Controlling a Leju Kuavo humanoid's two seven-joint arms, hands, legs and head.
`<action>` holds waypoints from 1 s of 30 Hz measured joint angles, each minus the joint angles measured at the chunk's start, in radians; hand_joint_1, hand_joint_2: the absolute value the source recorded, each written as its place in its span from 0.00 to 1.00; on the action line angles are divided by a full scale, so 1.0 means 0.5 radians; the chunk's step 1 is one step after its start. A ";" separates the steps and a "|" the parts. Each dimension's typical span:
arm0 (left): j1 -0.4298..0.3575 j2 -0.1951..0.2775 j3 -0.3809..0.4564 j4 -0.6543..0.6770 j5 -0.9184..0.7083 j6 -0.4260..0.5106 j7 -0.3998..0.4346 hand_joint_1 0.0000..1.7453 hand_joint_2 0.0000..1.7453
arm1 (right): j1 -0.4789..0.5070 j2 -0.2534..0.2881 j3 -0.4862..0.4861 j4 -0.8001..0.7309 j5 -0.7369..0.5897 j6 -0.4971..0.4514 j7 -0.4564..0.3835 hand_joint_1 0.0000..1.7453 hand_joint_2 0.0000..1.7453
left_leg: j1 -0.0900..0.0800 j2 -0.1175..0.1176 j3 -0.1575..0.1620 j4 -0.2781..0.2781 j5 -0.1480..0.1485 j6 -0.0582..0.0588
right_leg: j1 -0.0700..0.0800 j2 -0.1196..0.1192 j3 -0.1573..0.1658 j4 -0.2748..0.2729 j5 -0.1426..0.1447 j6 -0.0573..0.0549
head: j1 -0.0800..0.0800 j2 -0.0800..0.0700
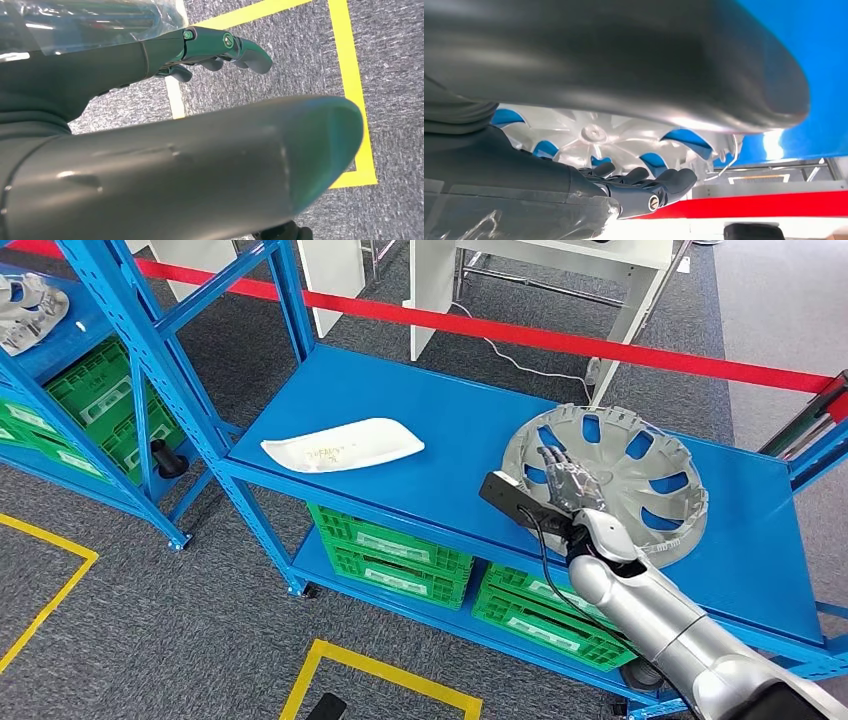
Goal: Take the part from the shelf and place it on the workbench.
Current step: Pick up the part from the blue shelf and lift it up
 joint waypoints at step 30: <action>-0.007 0.000 0.000 0.000 -0.017 0.000 0.031 0.00 0.00 | 0.001 0.081 0.065 0.193 -0.048 0.117 0.008 0.00 0.00 | 0.000 0.000 0.000 0.000 0.000 0.000 | 0.000 0.000 0.000 0.000 0.000 0.000 | 0.000 0.000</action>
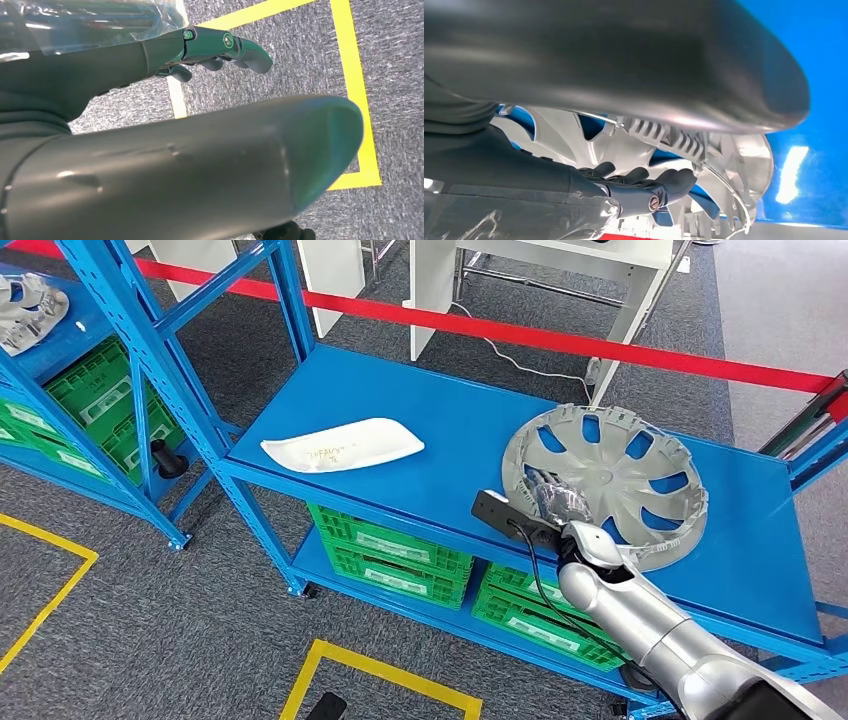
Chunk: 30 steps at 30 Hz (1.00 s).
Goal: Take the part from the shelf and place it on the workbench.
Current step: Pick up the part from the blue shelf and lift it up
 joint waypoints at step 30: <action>0.000 -0.001 0.000 0.000 -0.003 0.000 0.004 0.00 0.00 | -0.010 0.019 -0.003 0.074 -0.279 0.018 0.052 0.00 1.00 | 0.000 0.000 0.004 0.000 0.000 0.000 | 0.000 0.000 0.004 0.000 0.000 0.000 | 0.000 0.000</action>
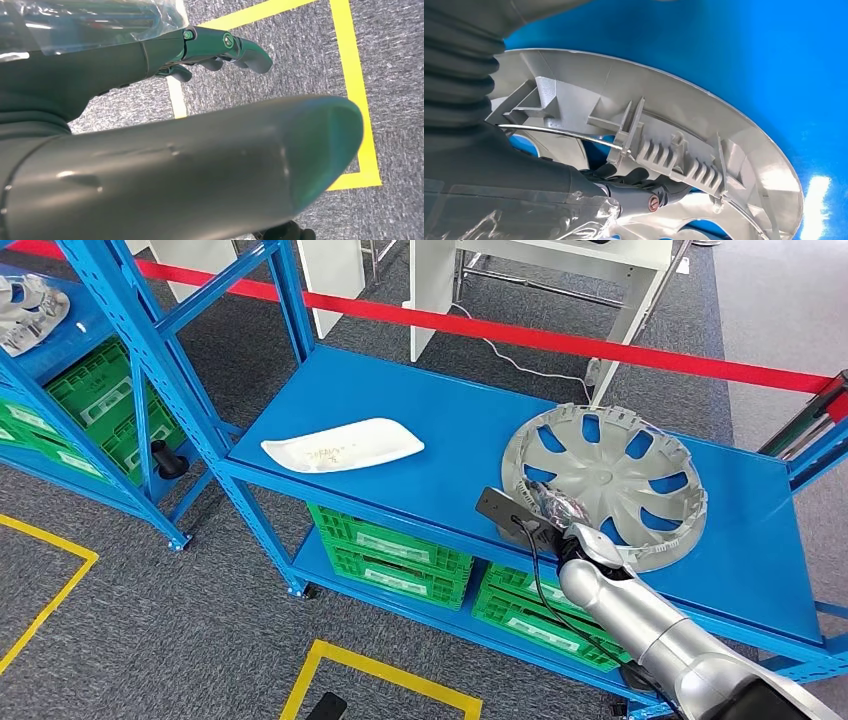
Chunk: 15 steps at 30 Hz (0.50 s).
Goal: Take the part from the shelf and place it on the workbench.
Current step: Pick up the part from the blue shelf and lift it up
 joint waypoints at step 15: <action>0.001 0.000 0.001 0.000 -0.001 0.001 -0.013 0.00 0.00 | -0.033 0.001 0.001 0.000 -0.048 -0.013 -0.025 0.00 1.00 | 0.000 0.000 0.005 0.000 0.000 0.000 | 0.000 0.000 0.005 0.000 0.000 0.000 | 0.000 0.000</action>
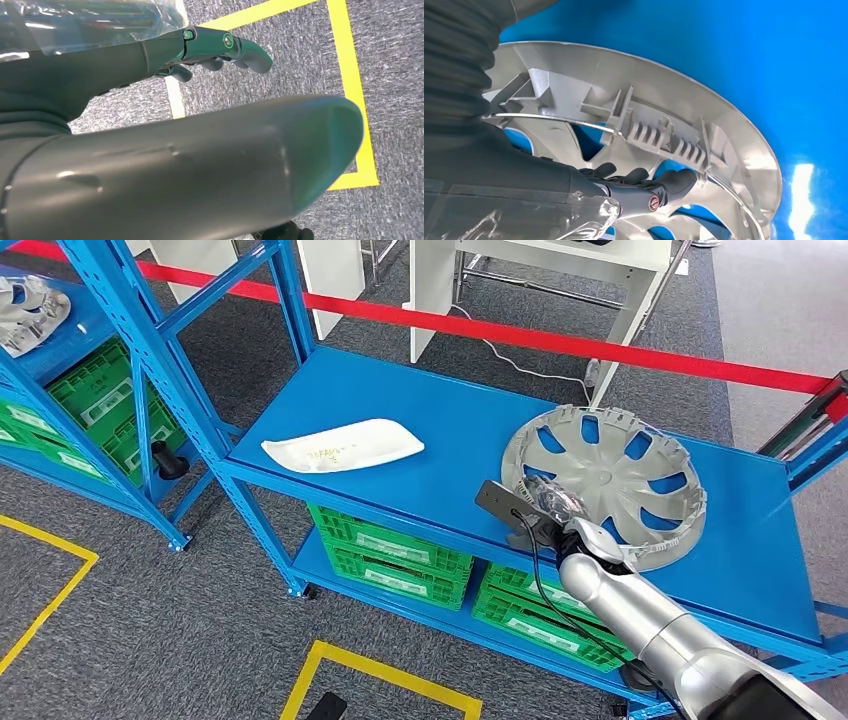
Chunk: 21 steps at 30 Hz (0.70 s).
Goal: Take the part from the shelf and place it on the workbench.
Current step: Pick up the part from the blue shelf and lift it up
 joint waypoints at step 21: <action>0.000 0.000 0.001 0.000 -0.003 0.005 -0.005 0.00 0.00 | -0.010 0.000 0.002 0.000 -0.057 -0.013 -0.004 0.00 1.00 | 0.000 0.000 0.005 0.000 0.000 0.000 | 0.000 0.000 0.005 0.000 0.000 0.000 | 0.000 0.000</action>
